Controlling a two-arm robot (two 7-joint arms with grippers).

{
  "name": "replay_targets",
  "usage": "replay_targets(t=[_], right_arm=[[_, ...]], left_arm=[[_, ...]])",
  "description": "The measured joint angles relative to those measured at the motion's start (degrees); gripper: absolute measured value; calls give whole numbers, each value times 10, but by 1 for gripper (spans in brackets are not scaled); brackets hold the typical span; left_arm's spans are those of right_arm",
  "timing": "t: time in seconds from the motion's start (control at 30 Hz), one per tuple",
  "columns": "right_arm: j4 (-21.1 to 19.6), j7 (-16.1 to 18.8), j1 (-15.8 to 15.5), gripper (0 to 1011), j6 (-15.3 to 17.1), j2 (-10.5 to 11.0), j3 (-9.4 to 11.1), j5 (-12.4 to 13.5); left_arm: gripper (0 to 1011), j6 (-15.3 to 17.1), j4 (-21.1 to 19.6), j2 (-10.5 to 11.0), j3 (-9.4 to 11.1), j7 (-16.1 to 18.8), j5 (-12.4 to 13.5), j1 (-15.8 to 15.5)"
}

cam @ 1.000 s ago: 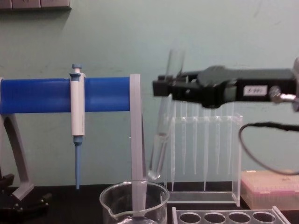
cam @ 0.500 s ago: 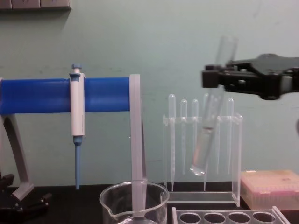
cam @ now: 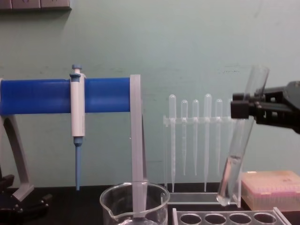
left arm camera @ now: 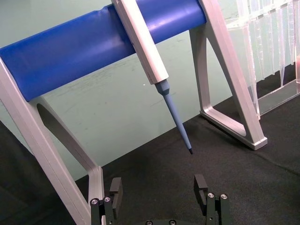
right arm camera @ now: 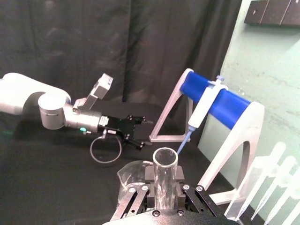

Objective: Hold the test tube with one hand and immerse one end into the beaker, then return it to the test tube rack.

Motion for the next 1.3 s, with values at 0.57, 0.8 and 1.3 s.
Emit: replay_targets(t=[0.57, 0.8, 1.3], right_arm=[[8, 5, -25, 238, -24, -4, -2, -23], [23, 5, -24, 238, -29, -18, -7, -33], [64, 8, -9, 238, -35, -44, -22, -57]], left_arm=[[1000, 0, 0, 0, 0, 0, 0, 0], [1000, 0, 0, 0, 0, 0, 0, 0], [1000, 0, 0, 0, 0, 0, 0, 0]])
